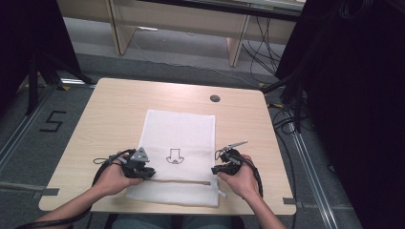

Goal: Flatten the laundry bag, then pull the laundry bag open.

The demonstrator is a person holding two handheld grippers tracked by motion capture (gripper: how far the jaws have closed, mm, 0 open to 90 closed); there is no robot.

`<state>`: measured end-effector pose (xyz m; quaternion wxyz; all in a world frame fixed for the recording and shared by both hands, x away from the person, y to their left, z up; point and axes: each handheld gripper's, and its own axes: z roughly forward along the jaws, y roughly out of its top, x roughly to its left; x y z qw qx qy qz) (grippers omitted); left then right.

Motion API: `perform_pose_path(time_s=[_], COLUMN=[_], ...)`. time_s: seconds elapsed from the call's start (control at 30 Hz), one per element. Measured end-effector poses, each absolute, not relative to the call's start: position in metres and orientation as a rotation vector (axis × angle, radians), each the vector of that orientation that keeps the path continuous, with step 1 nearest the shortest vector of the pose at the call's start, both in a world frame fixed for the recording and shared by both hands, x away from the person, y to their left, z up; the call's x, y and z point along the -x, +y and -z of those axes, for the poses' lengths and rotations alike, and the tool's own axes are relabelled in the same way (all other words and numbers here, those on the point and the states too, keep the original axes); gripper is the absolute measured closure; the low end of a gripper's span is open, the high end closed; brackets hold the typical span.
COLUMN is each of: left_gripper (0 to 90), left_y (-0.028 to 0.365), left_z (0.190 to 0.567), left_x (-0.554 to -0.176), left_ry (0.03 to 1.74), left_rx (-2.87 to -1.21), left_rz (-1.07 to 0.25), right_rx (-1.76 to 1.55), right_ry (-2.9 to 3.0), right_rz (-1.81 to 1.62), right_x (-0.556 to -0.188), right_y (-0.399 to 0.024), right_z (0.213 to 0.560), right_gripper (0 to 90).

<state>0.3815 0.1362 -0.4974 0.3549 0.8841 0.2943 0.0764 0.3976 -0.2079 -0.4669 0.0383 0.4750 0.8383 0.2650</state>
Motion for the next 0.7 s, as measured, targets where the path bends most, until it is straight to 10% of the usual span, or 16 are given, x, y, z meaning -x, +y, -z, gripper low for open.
perform_pose_path(time_s=[0.7], left_gripper=[53.7], left_y=[0.144], left_z=[0.495], left_x=[-0.388], left_ry=[0.780], left_rx=[-2.119], left_rz=[-0.256], right_rx=[-1.421], right_ry=[2.451], right_rz=[-0.879], right_x=[-0.386], right_y=[-0.231], right_z=[0.461], right_gripper=[72.4])
